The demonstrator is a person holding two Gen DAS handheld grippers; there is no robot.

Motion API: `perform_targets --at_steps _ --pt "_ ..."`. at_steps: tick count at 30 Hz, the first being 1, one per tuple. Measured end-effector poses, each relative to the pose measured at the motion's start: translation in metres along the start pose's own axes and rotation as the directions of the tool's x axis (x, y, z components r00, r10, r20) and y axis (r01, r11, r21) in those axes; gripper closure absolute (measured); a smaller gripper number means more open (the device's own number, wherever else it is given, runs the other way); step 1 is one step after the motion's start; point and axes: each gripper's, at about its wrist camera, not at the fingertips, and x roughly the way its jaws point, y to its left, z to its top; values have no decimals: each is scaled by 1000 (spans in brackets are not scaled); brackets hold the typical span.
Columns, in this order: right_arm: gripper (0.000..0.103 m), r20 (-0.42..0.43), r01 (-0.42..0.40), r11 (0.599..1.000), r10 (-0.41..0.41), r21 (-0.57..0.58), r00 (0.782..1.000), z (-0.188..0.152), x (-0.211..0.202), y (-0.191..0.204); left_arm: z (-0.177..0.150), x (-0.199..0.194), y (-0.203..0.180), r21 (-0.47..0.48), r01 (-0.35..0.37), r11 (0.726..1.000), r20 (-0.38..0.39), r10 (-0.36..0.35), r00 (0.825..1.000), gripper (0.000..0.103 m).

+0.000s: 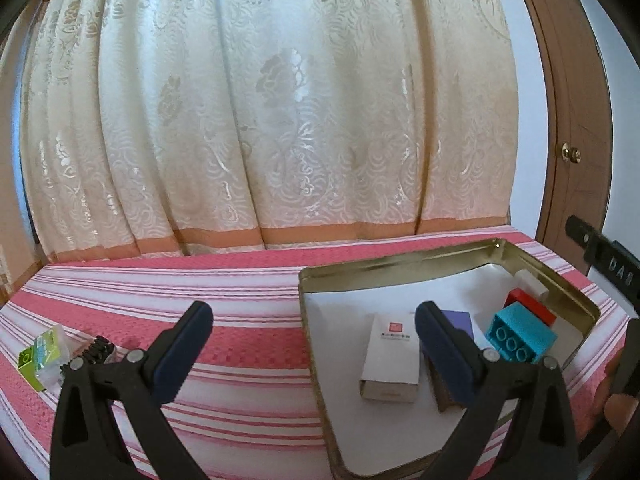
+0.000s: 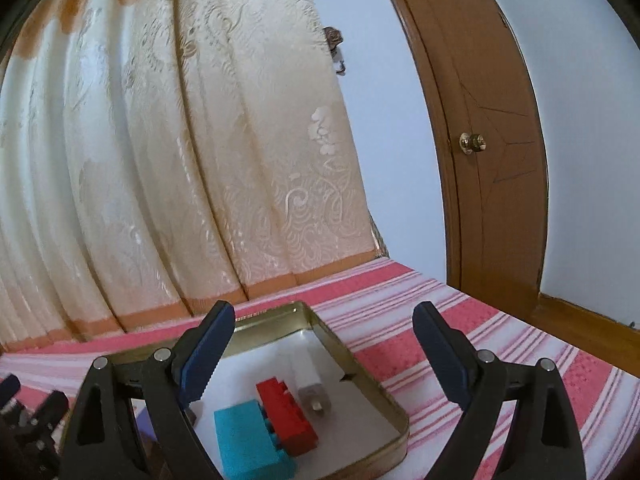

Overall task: Organize rigid objects
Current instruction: 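Open both grippers to drop the purple cube and charger plug in the tray, then move both tools back toward the green brick, clear box and black brush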

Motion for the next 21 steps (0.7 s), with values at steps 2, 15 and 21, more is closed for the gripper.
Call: perform_targets --at_steps 2,15,21 --pt "11 5 4 1000 -3 -26 1000 -2 -6 7 -1 -2 3 -1 9 1000 4 -9 1000 1" --pt "11 -30 -36 999 36 12 999 -15 -34 23 -9 -13 33 -24 40 999 -14 -40 999 1" --pt "11 -1 -56 998 56 -9 998 -20 -48 42 -11 -16 46 -26 39 999 -21 -40 999 0"
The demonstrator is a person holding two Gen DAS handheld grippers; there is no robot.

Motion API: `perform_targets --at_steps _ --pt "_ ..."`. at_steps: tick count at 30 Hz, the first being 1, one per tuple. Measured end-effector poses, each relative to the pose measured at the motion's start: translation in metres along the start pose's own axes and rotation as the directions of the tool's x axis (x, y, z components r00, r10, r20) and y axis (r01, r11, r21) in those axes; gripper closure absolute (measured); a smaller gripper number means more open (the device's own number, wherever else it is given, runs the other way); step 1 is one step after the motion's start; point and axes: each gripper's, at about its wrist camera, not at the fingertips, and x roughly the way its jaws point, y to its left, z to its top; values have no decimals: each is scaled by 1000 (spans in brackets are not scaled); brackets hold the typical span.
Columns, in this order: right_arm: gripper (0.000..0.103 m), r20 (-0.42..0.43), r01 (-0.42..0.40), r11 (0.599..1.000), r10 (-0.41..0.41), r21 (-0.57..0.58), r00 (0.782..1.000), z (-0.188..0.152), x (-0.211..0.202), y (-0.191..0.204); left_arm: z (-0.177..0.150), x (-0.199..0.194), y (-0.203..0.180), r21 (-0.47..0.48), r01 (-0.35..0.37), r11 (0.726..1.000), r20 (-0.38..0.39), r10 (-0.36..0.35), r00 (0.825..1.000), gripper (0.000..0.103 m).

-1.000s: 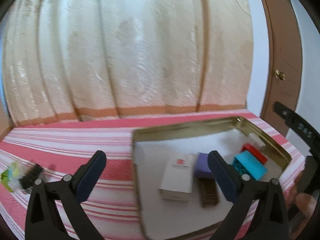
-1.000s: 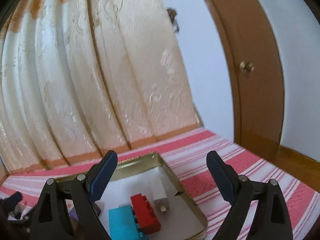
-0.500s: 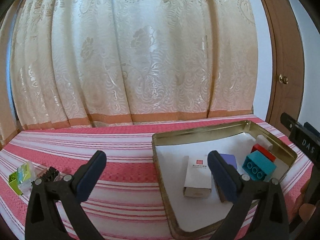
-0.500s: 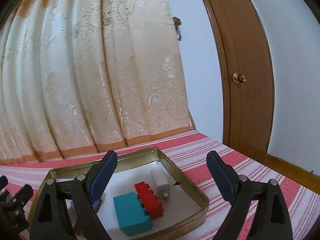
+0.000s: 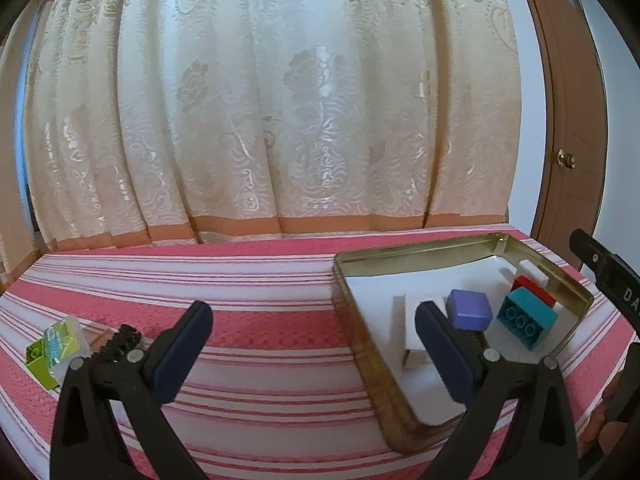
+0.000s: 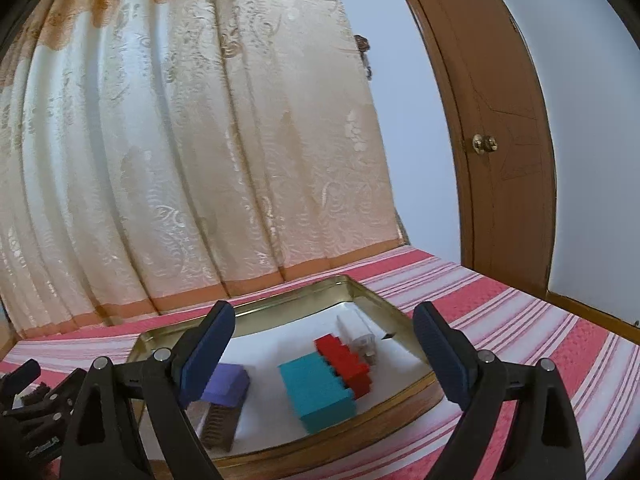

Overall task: Organize rigid objects
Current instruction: 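Move both tools back toward the green brick, clear box and black brush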

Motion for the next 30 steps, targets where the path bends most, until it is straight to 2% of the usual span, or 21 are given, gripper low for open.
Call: perform_targets --at_steps 10,16,30 --pt "11 4 -85 996 85 22 996 -9 -17 43 -1 -4 33 -5 -38 999 -1 38 999 1" --pt "11 -34 -148 989 148 3 988 -17 -16 80 -2 -6 55 -6 -63 998 -4 63 998 1" --pt "11 -101 -236 971 231 -33 968 -35 -12 146 -6 -5 118 -45 -118 992 -36 116 993 1"
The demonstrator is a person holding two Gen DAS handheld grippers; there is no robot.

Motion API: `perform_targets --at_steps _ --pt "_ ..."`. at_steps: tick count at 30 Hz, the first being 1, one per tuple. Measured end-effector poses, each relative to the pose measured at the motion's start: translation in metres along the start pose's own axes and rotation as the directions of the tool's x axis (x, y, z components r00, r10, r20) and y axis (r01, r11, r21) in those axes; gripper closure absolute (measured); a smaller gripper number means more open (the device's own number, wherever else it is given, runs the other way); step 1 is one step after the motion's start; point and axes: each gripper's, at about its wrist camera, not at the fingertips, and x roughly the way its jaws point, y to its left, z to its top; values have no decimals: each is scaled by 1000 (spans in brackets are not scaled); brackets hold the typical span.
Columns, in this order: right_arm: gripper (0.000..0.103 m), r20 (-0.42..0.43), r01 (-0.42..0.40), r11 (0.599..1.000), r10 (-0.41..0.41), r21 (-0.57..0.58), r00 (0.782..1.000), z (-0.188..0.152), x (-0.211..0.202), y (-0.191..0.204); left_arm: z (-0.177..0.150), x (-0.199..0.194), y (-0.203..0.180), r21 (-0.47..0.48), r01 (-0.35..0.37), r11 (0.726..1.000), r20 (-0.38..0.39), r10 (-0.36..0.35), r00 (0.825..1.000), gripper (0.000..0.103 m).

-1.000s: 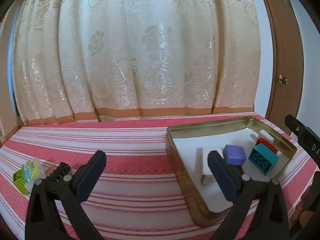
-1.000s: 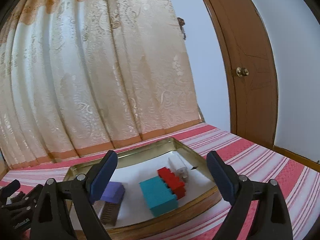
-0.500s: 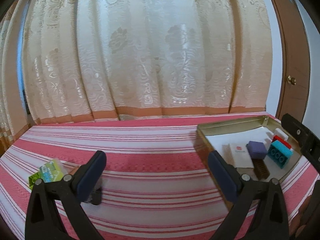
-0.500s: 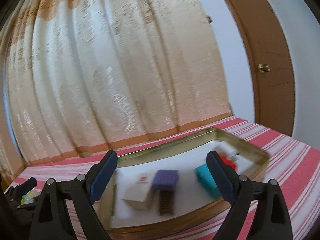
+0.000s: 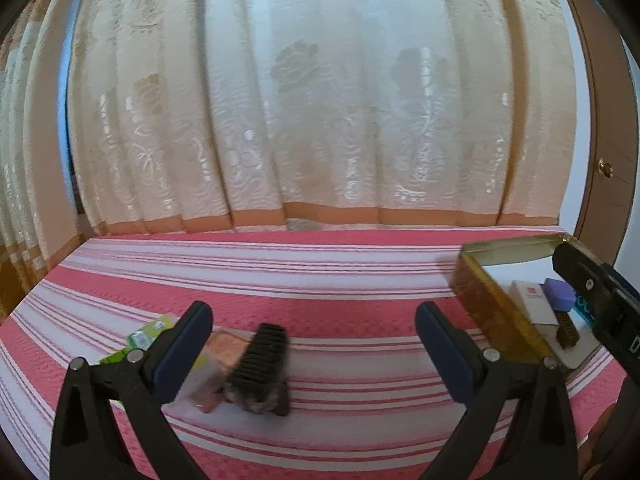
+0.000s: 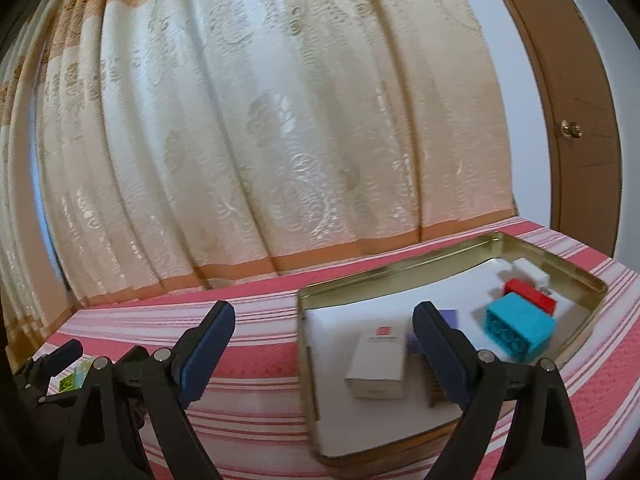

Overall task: Organize rigid objects
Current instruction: 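Move both tools back toward the green brick, clear box and black brush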

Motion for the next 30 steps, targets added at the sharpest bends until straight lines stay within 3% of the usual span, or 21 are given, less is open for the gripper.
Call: perform_targets --at_steps 18,30 --pt "11 -89 -96 994 91 -46 992 -14 22 78 0 7 68 -11 -47 999 -38 47 998 1" --pt "11 -307 -176 981 143 -84 941 -34 54 127 -4 18 133 -35 -86 996 -104 81 991 1"
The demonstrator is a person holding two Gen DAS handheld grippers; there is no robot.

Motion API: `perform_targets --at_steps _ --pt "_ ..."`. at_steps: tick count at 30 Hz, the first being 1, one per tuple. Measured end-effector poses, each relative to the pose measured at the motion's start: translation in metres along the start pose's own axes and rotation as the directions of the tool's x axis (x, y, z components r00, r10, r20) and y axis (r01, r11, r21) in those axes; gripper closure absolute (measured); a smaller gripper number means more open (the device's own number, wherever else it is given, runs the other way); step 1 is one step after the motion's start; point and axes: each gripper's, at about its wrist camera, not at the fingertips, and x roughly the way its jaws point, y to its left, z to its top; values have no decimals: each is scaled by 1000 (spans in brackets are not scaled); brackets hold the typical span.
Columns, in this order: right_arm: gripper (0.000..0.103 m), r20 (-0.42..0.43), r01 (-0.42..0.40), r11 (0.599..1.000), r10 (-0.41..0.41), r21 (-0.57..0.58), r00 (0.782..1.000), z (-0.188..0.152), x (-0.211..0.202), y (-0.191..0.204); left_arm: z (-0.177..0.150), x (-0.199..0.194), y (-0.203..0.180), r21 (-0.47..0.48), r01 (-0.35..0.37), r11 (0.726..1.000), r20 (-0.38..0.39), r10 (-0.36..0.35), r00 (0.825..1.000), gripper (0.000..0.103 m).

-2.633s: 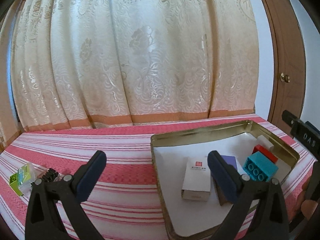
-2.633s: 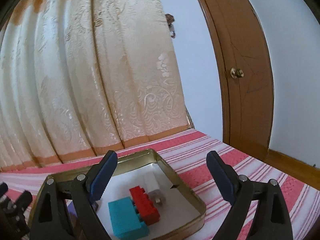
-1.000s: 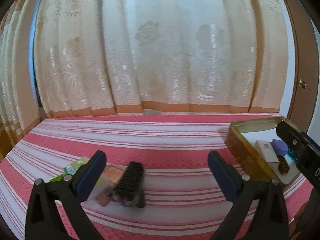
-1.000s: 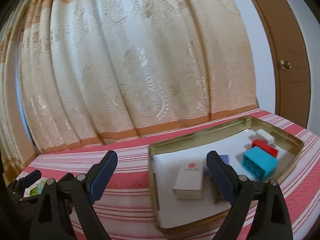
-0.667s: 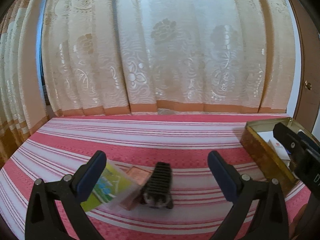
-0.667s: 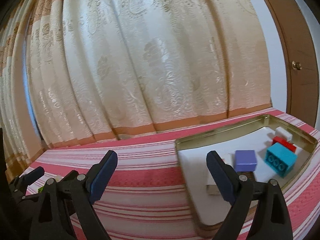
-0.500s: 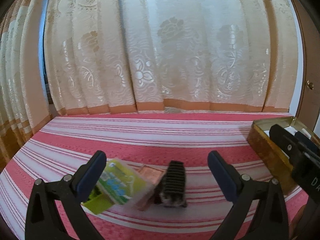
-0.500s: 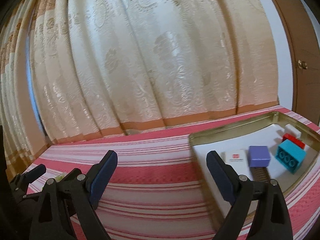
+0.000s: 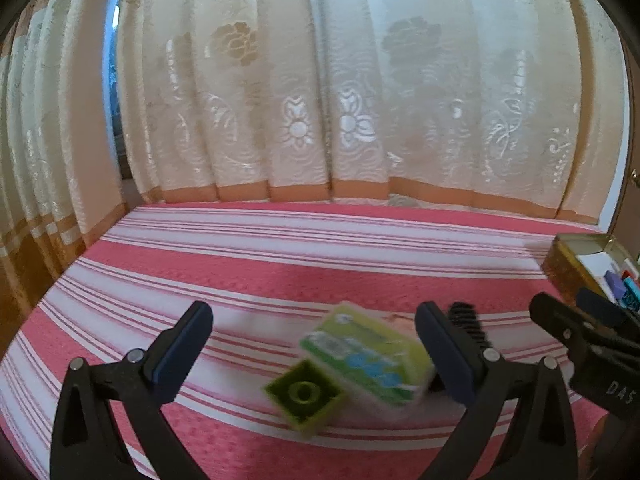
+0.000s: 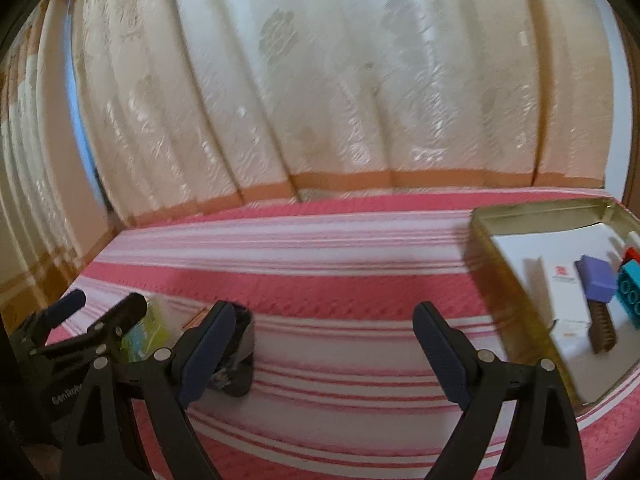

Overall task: Organize rigid objects
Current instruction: 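Move both tools back toward the green brick, clear box and black brush, then grasp the lime-green brick with the left gripper while the right gripper grasps the black brush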

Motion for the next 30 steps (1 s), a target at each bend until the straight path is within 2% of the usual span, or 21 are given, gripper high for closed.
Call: perform_targets --at_steps 4,7,13,16,19,21,24,26,30 --pt "11 -36 -46 999 45 -24 998 -3 7 15 -1 2 17 14 -21 1000 -14 21 1000 1" --pt "11 -50 -68 997 66 -37 997 -4 12 25 -2 2 33 12 5 1000 -27 -5 1000 1" --pt "11 -145 -99 989 84 -105 986 -8 28 49 -5 8 57 1 80 997 -83 -79 993 1" --pt "20 -181 -91 990 71 -107 981 -9 35 50 -7 12 61 2 121 993 -120 -120 986 1" --pt "31 -247 -121 991 104 -55 963 -12 44 40 -10 14 55 57 170 984 -148 -160 976 0" --pt "44 -262 -121 992 109 -29 959 -13 46 34 -13 14 48 99 185 978 -165 -167 972 0" --pt "59 -267 -105 994 92 -36 959 -14 47 31 -14 10 41 138 222 965 -169 -198 966 0" --pt "59 -267 -87 995 72 -47 961 -14 46 30 -16 10 35 159 256 953 -191 -225 955 0" --pt "59 -284 -107 993 88 -53 955 -14 50 32 -18 11 24 212 266 940 -215 -221 951 0"
